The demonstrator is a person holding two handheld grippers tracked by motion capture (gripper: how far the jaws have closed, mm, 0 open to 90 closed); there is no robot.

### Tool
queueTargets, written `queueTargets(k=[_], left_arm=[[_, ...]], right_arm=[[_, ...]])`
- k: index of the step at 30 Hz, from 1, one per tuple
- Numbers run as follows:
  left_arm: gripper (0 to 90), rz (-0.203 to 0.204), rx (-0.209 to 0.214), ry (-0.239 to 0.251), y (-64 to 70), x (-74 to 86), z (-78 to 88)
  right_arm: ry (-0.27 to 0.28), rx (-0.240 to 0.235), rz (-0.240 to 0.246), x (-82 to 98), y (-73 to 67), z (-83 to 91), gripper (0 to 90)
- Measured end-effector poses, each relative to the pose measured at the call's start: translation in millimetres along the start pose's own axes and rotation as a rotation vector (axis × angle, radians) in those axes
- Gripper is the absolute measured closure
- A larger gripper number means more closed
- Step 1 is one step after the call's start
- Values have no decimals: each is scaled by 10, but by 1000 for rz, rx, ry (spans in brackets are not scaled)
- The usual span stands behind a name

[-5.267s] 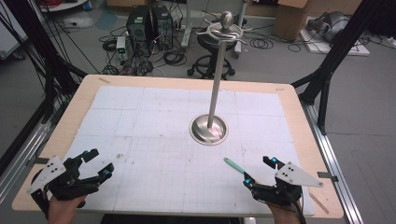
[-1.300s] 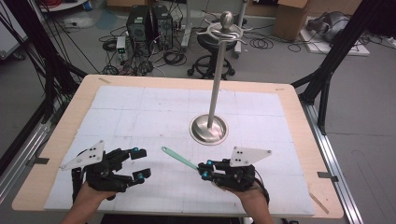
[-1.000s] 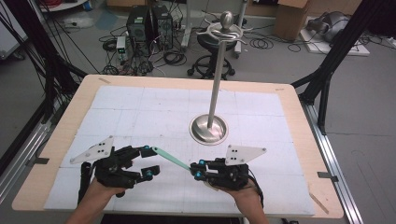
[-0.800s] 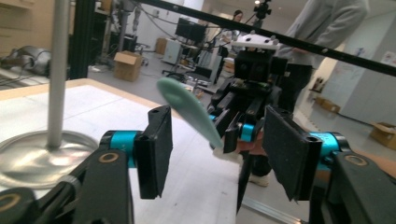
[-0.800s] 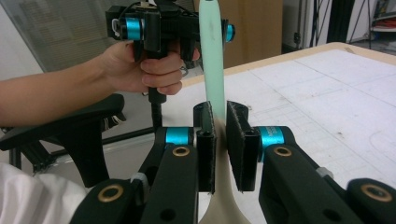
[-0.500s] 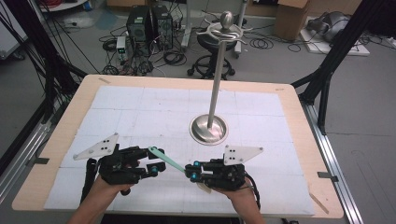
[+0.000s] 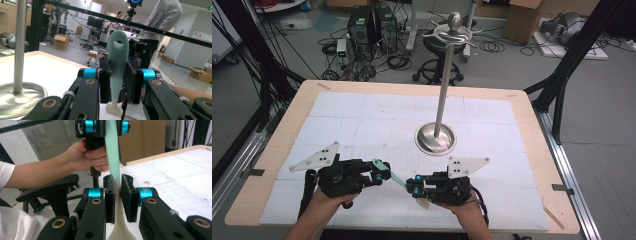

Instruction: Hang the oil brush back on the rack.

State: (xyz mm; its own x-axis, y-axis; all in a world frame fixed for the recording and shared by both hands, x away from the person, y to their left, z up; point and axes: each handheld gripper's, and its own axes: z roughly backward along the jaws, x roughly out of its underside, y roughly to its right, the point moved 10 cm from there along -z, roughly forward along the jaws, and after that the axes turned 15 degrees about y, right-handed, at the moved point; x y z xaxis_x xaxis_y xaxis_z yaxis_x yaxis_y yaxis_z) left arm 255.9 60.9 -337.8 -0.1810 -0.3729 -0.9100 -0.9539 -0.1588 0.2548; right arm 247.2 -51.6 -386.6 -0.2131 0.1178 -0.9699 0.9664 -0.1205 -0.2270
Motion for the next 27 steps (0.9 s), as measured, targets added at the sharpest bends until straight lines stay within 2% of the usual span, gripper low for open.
queueTargets(k=[2,3,4,5,9,12,17,21,25,27], left_arm=[[763,-4,-20,1,-5,-8,-7],[764,-4,-27,-2,-5,-8,-9],[765,-8,-41,-17,-12,0,-12],[765,-17,-53,-31,-22,10,-13],[768,-27,-97,-67,-47,26,-13],[769,-41,-117,-74,-61,21,-18],[769,-71,-147,-95,-67,14,-41],[769,-80,-159,-90,-56,-9,-85],[769,-86,-165,-91,-42,-36,-116],[769,-84,-160,-87,-31,-54,-131]], right_arm=[[4,16,-11,-2,12,-1,798],[9,31,-33,-6,34,2,747],[15,43,-45,-10,52,2,629],[29,80,-66,-25,90,6,584],[4,137,-10,-17,111,16,516],[-30,150,24,15,88,-11,483],[-76,160,82,53,47,-129,494],[-103,174,119,65,31,-253,525],[-110,198,135,66,60,-291,627],[-109,189,145,66,46,-297,712]])
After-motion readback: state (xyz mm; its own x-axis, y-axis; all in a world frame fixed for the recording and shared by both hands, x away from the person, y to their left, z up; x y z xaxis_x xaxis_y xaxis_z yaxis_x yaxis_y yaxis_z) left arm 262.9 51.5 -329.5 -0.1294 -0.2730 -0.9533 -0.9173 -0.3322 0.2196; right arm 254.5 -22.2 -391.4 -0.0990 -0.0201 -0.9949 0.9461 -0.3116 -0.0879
